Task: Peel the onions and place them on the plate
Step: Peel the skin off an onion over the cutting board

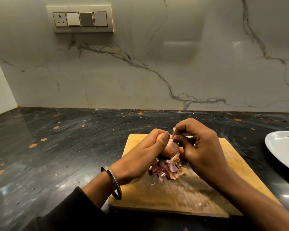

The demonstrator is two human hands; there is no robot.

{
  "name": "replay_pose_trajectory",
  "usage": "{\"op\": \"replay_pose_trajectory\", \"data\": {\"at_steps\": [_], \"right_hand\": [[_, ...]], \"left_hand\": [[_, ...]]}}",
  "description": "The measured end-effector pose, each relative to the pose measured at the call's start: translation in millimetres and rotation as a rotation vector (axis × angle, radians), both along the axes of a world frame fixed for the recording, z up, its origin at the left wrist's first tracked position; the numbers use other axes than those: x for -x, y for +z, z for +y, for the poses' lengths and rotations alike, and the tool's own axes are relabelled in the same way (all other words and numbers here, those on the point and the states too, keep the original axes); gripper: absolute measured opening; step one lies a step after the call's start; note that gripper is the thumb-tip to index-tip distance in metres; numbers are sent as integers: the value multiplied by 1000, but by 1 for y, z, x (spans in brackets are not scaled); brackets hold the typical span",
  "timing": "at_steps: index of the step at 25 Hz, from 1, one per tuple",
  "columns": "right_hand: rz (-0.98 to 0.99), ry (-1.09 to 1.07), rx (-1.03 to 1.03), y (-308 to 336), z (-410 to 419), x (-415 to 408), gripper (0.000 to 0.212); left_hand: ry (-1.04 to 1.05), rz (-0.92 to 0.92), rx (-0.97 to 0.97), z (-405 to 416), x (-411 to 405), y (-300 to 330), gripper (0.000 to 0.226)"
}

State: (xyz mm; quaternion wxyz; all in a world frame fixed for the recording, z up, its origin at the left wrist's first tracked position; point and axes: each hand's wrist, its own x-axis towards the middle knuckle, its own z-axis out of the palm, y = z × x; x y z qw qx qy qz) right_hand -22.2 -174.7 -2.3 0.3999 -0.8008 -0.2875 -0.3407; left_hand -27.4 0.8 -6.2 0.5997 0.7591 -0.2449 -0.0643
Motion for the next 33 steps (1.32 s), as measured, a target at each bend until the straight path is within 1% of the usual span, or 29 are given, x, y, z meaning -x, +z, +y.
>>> {"op": "replay_pose_trajectory", "data": {"at_steps": [2,3,4,6,8,12,14,15,17,20,23,24,25,26,27,29,31,33], "right_hand": [[7,-12,23,-1,1,0,32],[55,-2,10,-1,1,-1,31],[147,36,-32,-1,1,-2,31],[421,207,-208,0,1,-1,30],[629,364,-389,1,3,2,22],[712,391,-571,3,0,-3,15],[704,365,-607,1,-3,-5,16],[682,350,-576,-1,-4,-5,17],[600,285,-458,-3,-5,-3,24],[382,120,-210,-3,-5,0,22],[304,58,-72,-1,-4,1,23],[291,51,-55,-1,-4,2,22],[297,67,-74,0,-3,3,18],[332,96,-117,1,-2,5,19],[371,117,-146,2,-1,6,31],[390,113,-126,2,-1,7,51],[365,87,-113,2,-2,6,55],[365,94,-168,1,-4,5,51]], "left_hand": [[12,-57,-17,-1,0,2,47],[15,-82,-19,-1,0,3,46],[15,-96,-12,-1,-1,4,46],[-1,-85,31,0,0,5,44],[-19,-57,75,1,0,5,41],[-22,-11,147,2,-4,2,40],[-4,24,202,5,-8,1,40],[2,42,235,6,-9,1,40],[20,72,279,7,-11,1,40],[29,117,337,7,-14,0,38],[35,149,437,9,-17,1,39],[24,167,480,10,-18,2,39],[5,180,517,10,-18,2,39],[-12,177,533,11,-19,3,37],[-21,158,522,11,-19,3,35],[6,71,432,10,-18,2,34],[68,-45,326,9,-16,2,36],[156,-175,237,9,-16,2,36]]}}
